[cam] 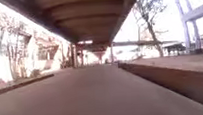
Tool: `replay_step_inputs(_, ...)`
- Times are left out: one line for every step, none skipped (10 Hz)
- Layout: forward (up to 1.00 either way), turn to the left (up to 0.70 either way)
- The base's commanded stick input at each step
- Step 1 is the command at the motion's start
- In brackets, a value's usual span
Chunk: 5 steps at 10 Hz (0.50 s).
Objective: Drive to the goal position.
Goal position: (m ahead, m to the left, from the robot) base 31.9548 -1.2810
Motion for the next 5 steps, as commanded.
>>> replay_step_inputs(0.85,0.00)
replay_step_inputs(0.85,0.00)
replay_step_inputs(0.85,0.00)
replay_step_inputs(0.85,0.00)
replay_step_inputs(0.85,0.00)
